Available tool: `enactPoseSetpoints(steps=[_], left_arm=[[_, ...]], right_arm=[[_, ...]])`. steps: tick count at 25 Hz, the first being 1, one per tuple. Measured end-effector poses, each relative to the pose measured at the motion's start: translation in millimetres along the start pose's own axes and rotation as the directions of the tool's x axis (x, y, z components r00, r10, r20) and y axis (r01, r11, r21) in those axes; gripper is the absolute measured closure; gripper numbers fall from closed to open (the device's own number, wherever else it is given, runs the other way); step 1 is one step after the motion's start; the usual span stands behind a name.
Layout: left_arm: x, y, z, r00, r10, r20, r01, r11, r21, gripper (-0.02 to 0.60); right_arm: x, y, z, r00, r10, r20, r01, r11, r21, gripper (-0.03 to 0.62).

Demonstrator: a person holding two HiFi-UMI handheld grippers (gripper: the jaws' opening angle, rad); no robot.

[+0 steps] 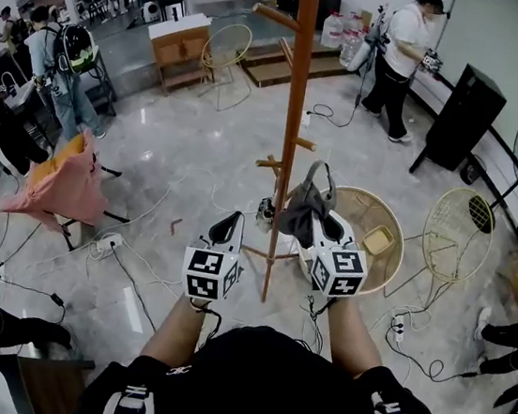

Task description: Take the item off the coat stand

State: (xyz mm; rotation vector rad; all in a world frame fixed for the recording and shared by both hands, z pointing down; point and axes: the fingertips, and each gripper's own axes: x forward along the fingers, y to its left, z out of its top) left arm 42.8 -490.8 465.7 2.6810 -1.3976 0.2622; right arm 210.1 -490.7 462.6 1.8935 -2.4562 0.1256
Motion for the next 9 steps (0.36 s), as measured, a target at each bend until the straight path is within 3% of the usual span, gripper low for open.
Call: enactPoseSetpoints(steps=[9], left_arm=[[-2.0, 2.2, -4.2, 1.000, -0.001, -0.002, 0.001, 1.000, -0.002, 0.565]], right_arm=[[2.1, 3.2, 5.8, 1.000, -0.001, 0.015, 0.001, 1.000, -0.013, 0.565]])
